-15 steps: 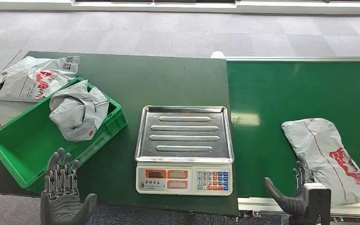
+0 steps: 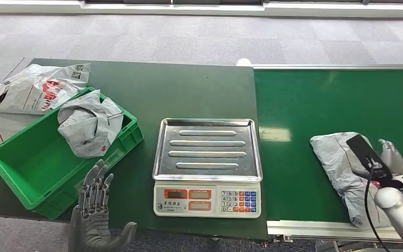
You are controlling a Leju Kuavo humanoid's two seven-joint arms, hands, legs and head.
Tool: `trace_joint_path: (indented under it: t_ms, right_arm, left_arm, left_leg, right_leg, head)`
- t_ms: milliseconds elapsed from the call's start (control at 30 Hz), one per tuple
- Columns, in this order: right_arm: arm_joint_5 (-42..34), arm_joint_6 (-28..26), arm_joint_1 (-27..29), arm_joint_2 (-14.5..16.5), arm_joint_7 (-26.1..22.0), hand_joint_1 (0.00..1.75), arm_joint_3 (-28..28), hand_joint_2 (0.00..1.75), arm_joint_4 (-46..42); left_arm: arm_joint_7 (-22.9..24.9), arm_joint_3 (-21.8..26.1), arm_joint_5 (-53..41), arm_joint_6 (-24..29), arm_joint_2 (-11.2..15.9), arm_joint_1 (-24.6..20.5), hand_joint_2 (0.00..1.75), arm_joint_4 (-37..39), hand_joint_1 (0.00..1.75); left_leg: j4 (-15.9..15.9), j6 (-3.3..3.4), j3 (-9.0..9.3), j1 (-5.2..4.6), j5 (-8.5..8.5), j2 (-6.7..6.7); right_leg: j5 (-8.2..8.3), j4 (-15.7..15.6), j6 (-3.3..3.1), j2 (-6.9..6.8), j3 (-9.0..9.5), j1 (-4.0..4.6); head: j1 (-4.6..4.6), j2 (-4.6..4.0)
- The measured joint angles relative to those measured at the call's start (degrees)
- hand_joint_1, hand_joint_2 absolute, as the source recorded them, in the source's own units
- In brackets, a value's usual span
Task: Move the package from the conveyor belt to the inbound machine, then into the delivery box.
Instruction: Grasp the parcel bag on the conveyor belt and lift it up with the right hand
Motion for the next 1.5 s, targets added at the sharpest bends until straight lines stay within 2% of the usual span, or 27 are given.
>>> trace_joint_path:
  t_ms: [100, 167, 267, 500, 533, 633, 667, 800, 967, 1033, 1200, 1333, 1500]
  right_arm:
    - [1.16, 13.96, -3.85, 4.10, 8.12, 0.00, 3.45, 1.75, 9.81]
    - [1.28, 19.91, -5.70, 5.80, 10.51, 0.00, 4.74, 1.75, 13.95]
    - [1.29, 21.72, -8.09, 7.40, 11.12, 0.00, 5.84, 1.75, 17.98]
    - [1.28, 22.24, -10.47, 9.18, 11.13, 0.00, 7.00, 1.75, 22.19]
    - [1.26, 22.47, -10.62, 9.32, 11.08, 0.11, 7.03, 1.75, 22.47]
    - [1.06, 24.43, -10.92, 9.71, 9.95, 1.42, 7.07, 1.75, 23.06]
    - [1.16, 25.23, -10.95, 9.83, 9.17, 1.75, 7.07, 1.75, 23.15]
    - [4.43, 25.43, -11.38, 10.72, 7.06, 1.75, 7.06, 1.75, 23.22]
    - [10.66, 15.48, -11.65, 13.08, 6.01, 1.75, 6.24, 1.75, 21.22]
    - [14.27, 13.73, -11.01, 13.61, 6.24, 1.75, 4.53, 1.75, 17.66]
    - [23.63, 17.90, -7.20, 13.76, 7.23, 1.75, -3.70, 1.75, 5.45]
    - [25.58, 19.14, -4.95, 13.81, 7.19, 1.75, -9.07, 1.75, -0.39]
    - [27.67, 19.85, -3.74, 14.10, 6.76, 1.75, -12.49, 1.75, -3.43]
  left_arm:
    - [1.04, -0.19, 0.04, -3.11, 0.27, -0.19, 1.75, 0.85, 0.00]
    - [1.30, -0.10, 0.24, -4.75, 0.28, -0.14, 1.75, 1.20, 0.00]
    - [1.51, 0.11, 0.41, -5.64, 0.30, -0.08, 1.75, 1.47, 0.00]
    - [1.75, 0.21, 0.44, -5.82, 0.30, 0.02, 1.75, 1.52, 0.00]
    - [1.75, 0.22, 0.44, -5.90, 0.30, 0.04, 1.75, 1.52, 0.00]
    - [1.76, 0.90, 0.14, -7.31, 0.03, 0.52, 1.75, 1.48, 0.00]
    - [1.81, 1.49, -0.13, -8.08, -0.25, 0.88, 1.75, 1.38, 0.00]
    - [2.45, 4.68, -1.90, -11.23, -2.22, 2.72, 1.75, 0.22, 0.00]
    - [2.76, 10.02, -4.03, -14.71, -5.64, 5.76, 1.75, -2.57, 0.00]
    - [2.63, 12.14, -4.52, -16.72, -6.95, 6.76, 1.75, -3.77, 0.00]
    - [1.60, 16.54, -4.74, -19.86, -9.29, 8.64, 1.75, -5.46, 0.00]
    - [1.09, 18.20, -4.80, -20.07, -10.25, 9.38, 1.75, -5.85, 0.00]
    - [0.57, 18.88, -4.93, -19.35, -10.71, 9.78, 1.75, -6.07, 0.00]
  left_leg:
    - [-0.03, -0.06, -0.08, 0.01, 0.05, -0.24]
    - [-0.04, -0.08, -0.07, 0.06, 0.03, -0.30]
    - [-0.03, -0.12, 0.00, 0.19, -0.06, -0.32]
    - [0.09, 0.01, 0.03, 0.23, -0.09, -0.46]
    - [0.11, 0.02, 0.03, 0.23, -0.09, -0.49]
    - [0.14, 0.03, 0.08, 0.24, -0.09, -0.51]
    - [0.14, 0.04, 0.09, 0.24, -0.10, -0.50]
    - [0.14, 0.10, -0.09, 0.24, -0.32, -0.39]
    - [0.13, 0.02, -0.12, 0.23, -0.28, -0.23]
    - [0.13, 0.01, -0.02, 0.23, -0.15, -0.25]
    - [0.11, -0.04, -0.11, 0.24, 0.04, -0.73]
    - [0.10, -0.03, -0.27, 0.24, 0.02, -0.78]
    - [0.10, 0.00, -0.30, 0.23, 0.01, -0.77]
  right_leg:
    - [-0.04, 0.01, -0.04, -0.17, -0.03, 0.05]
    - [-0.10, 0.01, -0.10, -0.23, 0.01, 0.12]
    - [-0.20, -0.01, -0.15, -0.27, 0.15, 0.25]
    - [-0.22, -0.08, -0.05, -0.45, 0.37, 0.21]
    - [-0.22, -0.09, -0.04, -0.48, 0.40, 0.21]
    - [-0.19, -0.12, 0.00, -0.49, 0.51, 0.23]
    - [-0.19, -0.15, 0.00, -0.48, 0.57, 0.25]
    - [-0.25, -0.23, 0.03, -0.37, 0.81, 0.28]
    - [-0.17, -0.22, -0.01, -0.17, 0.67, 0.27]
    - [-0.12, -0.21, -0.03, -0.20, 0.51, 0.26]
    - [-0.10, -0.19, -0.04, -0.67, 0.32, 0.27]
    - [-0.15, -0.19, -0.04, -0.75, 0.22, 0.25]
    - [-0.15, -0.19, -0.02, -0.75, 0.19, 0.21]
  head:
    - [0.00, 0.00]
    - [0.00, 0.00]
    - [-0.01, 0.00]
    - [-0.01, 0.00]
    - [-0.01, 0.00]
    - [0.00, 0.00]
    - [0.00, 0.00]
    - [0.00, 0.00]
    - [0.00, 0.00]
    - [-0.01, 0.00]
    - [-0.01, 0.00]
    - [0.00, 0.00]
    - [-0.01, 0.00]
